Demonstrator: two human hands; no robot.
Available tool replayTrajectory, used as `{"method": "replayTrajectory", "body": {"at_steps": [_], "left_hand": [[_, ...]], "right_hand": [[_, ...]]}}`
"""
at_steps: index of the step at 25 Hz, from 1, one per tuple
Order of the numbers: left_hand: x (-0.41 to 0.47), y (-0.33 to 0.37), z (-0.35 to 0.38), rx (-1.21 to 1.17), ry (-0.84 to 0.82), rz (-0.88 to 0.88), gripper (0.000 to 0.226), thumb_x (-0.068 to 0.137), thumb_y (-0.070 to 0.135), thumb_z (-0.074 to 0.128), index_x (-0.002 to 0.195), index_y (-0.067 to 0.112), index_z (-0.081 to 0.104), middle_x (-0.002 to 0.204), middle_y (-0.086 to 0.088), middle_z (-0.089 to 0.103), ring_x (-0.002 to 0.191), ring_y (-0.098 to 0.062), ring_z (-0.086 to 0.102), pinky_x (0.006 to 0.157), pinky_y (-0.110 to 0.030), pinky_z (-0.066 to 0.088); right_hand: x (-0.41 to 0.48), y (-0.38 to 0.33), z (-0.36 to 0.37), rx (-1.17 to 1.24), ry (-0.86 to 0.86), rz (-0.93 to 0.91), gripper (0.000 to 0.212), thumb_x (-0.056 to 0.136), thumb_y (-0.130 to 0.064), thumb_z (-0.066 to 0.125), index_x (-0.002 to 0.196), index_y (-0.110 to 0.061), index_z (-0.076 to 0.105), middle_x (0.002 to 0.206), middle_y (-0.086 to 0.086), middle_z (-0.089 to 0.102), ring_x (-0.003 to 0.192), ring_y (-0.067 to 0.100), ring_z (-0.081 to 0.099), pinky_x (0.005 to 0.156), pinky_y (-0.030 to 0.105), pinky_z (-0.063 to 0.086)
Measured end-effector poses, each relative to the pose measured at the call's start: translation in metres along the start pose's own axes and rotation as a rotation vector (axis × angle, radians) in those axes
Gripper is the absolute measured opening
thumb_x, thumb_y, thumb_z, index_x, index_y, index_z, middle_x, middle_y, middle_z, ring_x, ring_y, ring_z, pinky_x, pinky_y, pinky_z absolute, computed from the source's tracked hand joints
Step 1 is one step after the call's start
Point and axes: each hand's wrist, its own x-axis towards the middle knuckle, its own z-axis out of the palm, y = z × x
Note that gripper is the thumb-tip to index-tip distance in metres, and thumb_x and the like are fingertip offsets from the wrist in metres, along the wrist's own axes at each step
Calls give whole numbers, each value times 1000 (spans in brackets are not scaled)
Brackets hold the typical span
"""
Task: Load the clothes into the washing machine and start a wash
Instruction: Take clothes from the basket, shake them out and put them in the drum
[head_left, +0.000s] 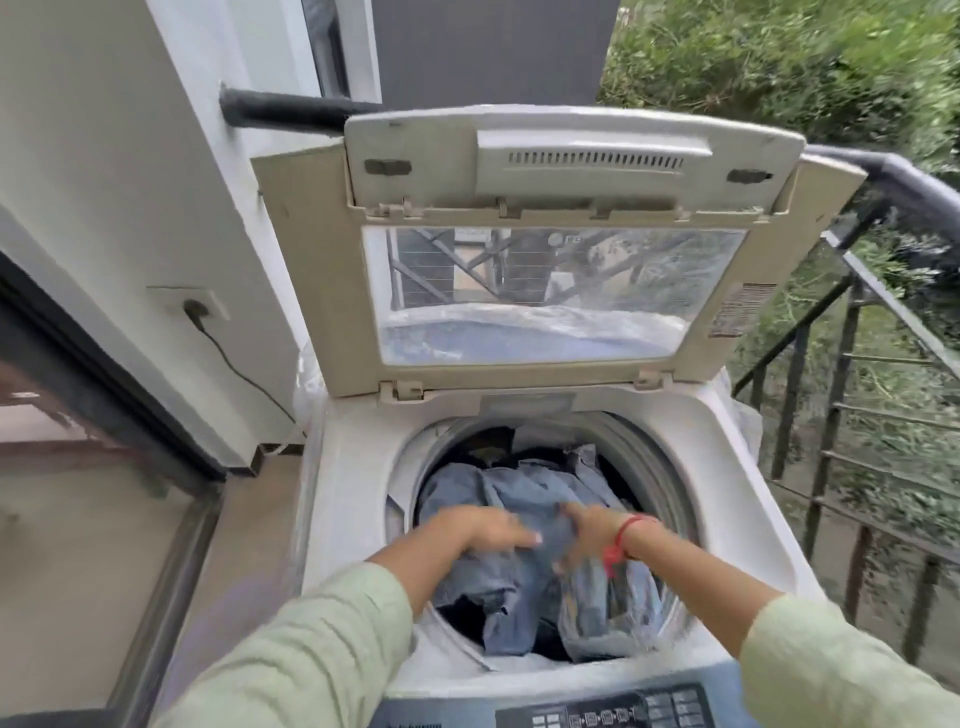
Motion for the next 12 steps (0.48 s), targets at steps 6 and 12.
{"method": "replayTrajectory", "body": {"at_steps": [6, 12], "left_hand": [[93, -35, 53, 403, 322, -215, 101, 87, 25, 64, 146, 34, -18, 154, -3, -28, 141, -30, -23, 104, -70, -5], [130, -36, 86, 338, -94, -288, 113, 81, 37, 69, 143, 32, -26, 152, -2, -30, 140, -34, -24, 100, -77, 5]], "right_hand": [[72, -14, 46, -331, 280, 117, 116, 84, -17, 66, 138, -38, -34, 143, -4, -46, 137, 45, -26, 98, 79, 6], [114, -31, 89, -259, -393, 153, 131, 70, -42, 79, 143, -28, -29, 153, 14, -26, 142, 46, -10, 107, 68, 17]]}}
